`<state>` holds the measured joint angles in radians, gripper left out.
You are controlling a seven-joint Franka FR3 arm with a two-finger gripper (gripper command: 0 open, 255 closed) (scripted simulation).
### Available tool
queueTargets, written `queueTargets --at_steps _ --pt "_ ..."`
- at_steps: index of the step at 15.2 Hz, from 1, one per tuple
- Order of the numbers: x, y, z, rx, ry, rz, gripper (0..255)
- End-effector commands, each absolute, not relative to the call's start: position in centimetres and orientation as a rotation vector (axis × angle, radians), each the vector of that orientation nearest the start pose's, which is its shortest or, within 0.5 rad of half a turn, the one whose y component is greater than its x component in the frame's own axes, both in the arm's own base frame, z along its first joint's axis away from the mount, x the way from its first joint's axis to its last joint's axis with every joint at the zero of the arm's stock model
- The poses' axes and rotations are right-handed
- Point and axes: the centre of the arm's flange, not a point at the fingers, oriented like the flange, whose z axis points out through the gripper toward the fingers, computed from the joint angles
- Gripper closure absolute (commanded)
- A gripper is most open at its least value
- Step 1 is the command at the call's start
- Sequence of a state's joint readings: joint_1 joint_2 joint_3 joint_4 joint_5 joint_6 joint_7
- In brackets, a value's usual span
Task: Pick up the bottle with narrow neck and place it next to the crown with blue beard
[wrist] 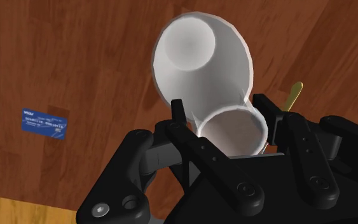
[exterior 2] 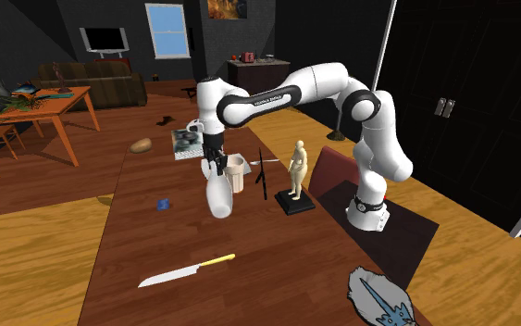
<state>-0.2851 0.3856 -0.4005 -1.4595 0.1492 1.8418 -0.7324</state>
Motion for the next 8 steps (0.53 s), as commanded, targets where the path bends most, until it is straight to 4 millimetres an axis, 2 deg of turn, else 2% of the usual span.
queueTargets --at_steps 1,5,8 --pt "55.2 -38.5 48.9 -3.161 -0.059 -0.030 255" --pt "55.2 -38.5 51.0 -3.161 -0.059 -0.030 255" --pt "54.7 -35.1 52.9 -3.161 -0.059 -0.030 255"
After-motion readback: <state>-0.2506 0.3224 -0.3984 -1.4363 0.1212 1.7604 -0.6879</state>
